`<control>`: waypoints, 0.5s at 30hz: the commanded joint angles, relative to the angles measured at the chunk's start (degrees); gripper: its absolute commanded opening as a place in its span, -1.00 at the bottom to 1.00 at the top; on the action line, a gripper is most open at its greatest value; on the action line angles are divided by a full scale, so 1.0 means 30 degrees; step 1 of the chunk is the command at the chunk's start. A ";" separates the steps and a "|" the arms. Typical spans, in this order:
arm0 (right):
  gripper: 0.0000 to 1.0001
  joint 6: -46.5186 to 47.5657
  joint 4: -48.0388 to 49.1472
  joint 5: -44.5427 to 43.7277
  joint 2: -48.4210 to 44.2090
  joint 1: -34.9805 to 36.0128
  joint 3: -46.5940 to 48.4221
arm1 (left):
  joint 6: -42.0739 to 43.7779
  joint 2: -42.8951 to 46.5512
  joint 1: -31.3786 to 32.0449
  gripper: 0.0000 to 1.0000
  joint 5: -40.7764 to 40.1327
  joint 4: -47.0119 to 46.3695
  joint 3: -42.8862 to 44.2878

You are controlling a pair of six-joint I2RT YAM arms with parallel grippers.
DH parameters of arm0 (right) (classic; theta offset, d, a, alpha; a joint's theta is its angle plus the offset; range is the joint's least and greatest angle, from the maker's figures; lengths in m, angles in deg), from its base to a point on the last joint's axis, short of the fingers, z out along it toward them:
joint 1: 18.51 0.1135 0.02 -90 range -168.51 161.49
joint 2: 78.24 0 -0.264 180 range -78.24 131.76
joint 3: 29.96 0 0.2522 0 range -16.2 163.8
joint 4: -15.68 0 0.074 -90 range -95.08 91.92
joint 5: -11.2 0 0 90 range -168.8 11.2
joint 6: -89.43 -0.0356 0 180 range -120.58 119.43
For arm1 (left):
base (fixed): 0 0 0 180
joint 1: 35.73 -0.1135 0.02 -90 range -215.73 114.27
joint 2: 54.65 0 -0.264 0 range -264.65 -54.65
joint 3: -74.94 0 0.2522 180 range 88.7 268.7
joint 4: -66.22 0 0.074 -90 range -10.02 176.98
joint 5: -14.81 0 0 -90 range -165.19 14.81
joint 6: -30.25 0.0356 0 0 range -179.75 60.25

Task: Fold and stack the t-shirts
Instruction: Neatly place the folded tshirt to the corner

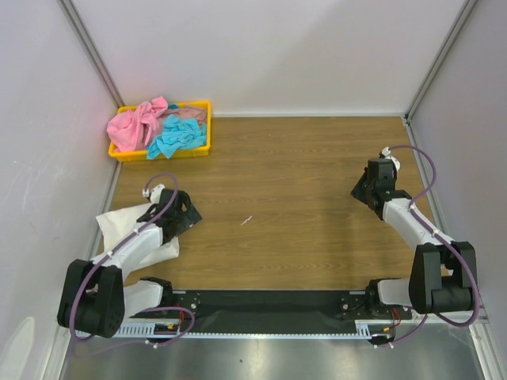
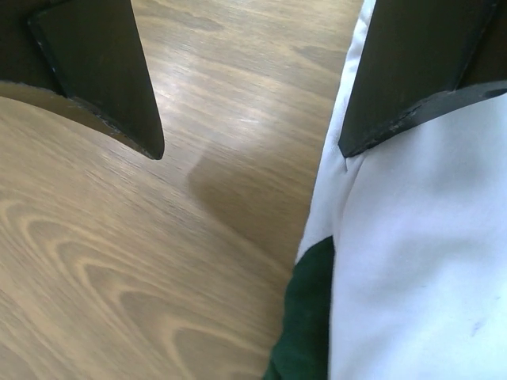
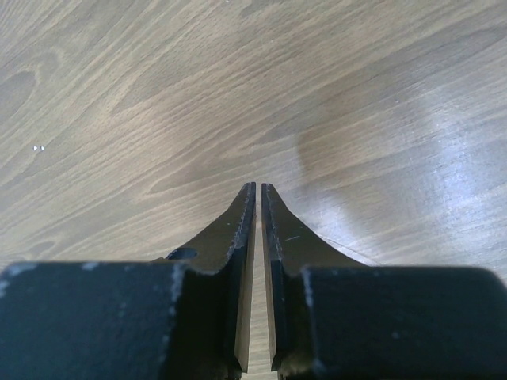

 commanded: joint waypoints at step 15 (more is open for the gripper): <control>-0.76 -0.0260 0.0057 -0.0206 0.0537 0.0911 0.0871 | -0.1427 0.3363 -0.1292 1.00 -0.1634 0.5293 -0.1021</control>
